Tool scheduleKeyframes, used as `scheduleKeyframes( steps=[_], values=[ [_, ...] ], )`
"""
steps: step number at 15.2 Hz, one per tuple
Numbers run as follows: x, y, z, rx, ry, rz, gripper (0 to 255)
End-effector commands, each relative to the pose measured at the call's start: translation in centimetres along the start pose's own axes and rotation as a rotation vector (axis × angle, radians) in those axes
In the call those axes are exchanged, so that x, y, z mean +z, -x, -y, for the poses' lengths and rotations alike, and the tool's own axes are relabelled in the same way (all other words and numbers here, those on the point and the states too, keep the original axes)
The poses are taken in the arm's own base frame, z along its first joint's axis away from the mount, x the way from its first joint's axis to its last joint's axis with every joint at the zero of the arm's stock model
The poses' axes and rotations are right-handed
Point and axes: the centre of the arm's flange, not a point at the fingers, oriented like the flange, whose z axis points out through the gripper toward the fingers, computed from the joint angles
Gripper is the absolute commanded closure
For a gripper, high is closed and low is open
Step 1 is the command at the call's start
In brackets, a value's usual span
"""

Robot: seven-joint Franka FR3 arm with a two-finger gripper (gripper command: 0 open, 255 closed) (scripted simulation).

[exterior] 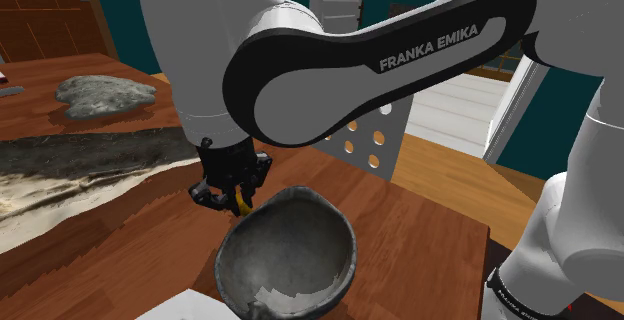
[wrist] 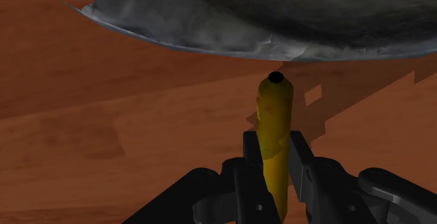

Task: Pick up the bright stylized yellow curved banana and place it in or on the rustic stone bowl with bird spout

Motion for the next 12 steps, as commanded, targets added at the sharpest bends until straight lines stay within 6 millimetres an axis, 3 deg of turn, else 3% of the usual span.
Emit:
scheduleKeyframes(
  steps=[1, 12],
  values=[
    [-0.5, 0.0, -0.1, 0.000, 0.000, 0.000, 255],
    [-6.3, -0.5, -0.8, 0.000, 0.000, 0.000, 255]
  ],
)
